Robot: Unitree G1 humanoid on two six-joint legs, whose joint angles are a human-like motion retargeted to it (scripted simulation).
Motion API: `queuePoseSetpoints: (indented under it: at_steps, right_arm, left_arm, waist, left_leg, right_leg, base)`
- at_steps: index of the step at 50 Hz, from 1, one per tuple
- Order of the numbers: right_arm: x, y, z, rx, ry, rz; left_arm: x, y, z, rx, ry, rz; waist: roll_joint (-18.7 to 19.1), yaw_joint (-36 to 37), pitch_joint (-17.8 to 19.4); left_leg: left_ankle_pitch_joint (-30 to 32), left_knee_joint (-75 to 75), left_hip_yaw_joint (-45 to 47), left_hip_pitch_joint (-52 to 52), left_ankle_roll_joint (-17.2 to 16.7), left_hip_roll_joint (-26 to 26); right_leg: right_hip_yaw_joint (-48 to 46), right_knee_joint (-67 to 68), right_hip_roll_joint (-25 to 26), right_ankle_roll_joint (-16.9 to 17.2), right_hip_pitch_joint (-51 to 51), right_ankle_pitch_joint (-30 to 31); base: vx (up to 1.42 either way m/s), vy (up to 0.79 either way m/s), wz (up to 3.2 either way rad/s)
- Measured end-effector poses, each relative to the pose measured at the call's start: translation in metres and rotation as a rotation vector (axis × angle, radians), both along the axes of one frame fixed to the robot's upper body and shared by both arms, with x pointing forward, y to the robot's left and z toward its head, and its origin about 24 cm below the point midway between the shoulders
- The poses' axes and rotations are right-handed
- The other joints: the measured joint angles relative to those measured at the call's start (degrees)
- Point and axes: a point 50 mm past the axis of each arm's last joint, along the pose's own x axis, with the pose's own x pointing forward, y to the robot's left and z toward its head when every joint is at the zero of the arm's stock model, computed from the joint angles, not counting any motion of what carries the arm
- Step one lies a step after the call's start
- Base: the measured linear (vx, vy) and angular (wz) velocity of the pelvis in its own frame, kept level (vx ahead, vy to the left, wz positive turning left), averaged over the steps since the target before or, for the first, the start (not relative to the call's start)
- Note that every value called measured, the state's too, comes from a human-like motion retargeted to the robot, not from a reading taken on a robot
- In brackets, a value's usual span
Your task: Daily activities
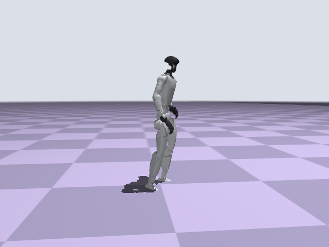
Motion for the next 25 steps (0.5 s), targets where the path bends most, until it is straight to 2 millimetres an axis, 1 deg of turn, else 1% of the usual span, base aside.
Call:
queuePoseSetpoints:
  at_steps: [25]
  right_arm:
    - [0.013, 0.006, 0.003, -0.033, -0.095, 0.015]
  left_arm:
    - [0.004, -0.004, 0.012, -0.043, -0.039, -0.05]
  waist:
    - [-1.4, -0.1, -0.5]
  left_leg:
    - [1.4, -3.0, 1.5, 1.2, -0.8, -1.0]
  right_leg:
    - [0.4, 1.1, -1.2, 1.1, -1.4, -1.3]
  base:
    - [0.0, 0.0, 0.0]
